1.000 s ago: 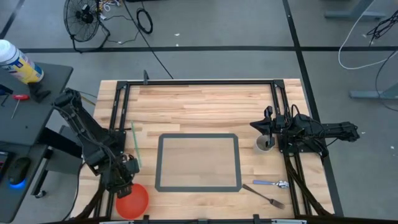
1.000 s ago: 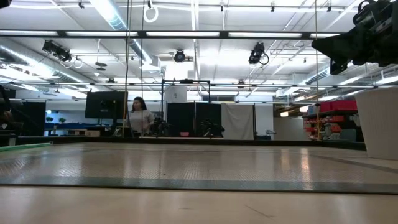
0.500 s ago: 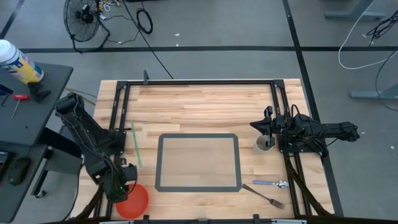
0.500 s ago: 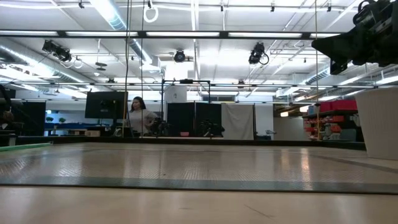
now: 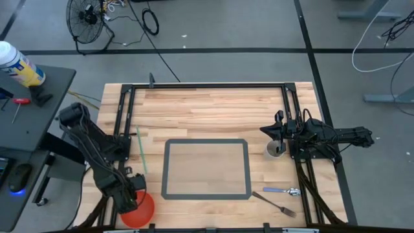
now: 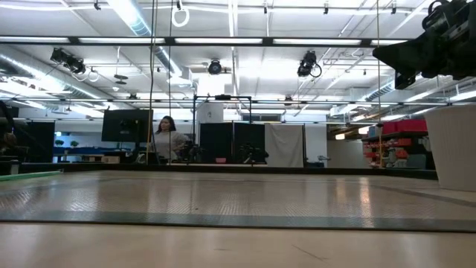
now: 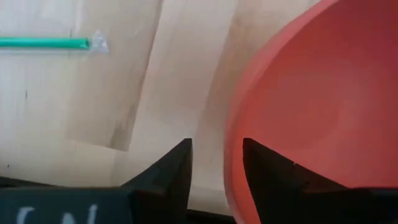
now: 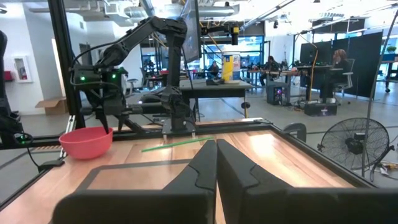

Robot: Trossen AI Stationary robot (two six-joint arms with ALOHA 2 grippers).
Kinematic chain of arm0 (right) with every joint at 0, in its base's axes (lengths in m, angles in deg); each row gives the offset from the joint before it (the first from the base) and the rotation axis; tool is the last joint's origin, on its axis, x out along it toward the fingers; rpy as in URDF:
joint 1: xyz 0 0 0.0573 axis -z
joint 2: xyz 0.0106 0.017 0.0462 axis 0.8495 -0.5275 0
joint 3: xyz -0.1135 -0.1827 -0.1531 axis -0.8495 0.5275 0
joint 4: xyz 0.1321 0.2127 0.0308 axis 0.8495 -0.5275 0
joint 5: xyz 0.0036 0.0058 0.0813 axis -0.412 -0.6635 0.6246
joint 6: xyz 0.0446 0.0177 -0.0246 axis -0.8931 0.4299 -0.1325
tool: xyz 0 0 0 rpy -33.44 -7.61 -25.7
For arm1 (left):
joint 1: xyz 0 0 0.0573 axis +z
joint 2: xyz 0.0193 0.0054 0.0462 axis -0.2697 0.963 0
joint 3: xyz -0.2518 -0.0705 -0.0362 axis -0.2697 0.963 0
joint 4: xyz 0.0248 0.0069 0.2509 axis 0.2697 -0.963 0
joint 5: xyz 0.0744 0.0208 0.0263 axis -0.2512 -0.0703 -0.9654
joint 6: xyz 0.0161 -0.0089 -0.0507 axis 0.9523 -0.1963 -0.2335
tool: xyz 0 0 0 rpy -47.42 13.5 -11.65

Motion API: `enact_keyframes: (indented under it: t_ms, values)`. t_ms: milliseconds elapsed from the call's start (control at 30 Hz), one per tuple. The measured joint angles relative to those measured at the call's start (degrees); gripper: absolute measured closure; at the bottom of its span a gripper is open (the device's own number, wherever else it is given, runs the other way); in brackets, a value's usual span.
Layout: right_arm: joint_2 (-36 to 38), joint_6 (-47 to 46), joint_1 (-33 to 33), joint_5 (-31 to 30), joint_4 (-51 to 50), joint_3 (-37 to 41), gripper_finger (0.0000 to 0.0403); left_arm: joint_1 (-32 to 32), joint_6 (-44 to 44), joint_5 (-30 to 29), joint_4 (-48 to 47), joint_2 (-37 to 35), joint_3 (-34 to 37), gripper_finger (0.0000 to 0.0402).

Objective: Pick & Place Utensil
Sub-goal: Put the orange bowl in the middle of the placemat

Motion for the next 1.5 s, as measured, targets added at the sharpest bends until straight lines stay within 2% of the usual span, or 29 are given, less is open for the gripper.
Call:
enact_keyframes:
  t_ms: [333,567,967,1167,1333,1500]
  values:
    - [0.0,0.0,0.0,0.0,0.0,0.0,0.0389,0.0,-3.0,1.0,0.5,0.5,0.0,0.0342]
    - [0.0,0.0,0.0,0.0,0.0,0.0,0.0389,0.0,-3.0,1.1,2.1,0.5,0.0,0.0381]
    - [0.0,0.0,0.0,0.0,0.0,0.0,0.0389,0.4,-3.0,1.5,2.6,0.4,0.0,0.0393]
    - [0.0,0.0,0.0,0.0,0.0,0.0,0.0389,4.6,-4.1,4.5,2.4,0.4,-2.0,0.0394]
    - [0.0,0.0,0.0,0.0,0.0,0.0,0.0389,10.1,-1.8,3.4,-3.6,0.4,-8.8,0.0395]
    - [0.0,0.0,0.0,0.0,0.0,0.0,0.0389,18.6,0.8,1.5,-8.9,0.4,-16.1,0.0394]
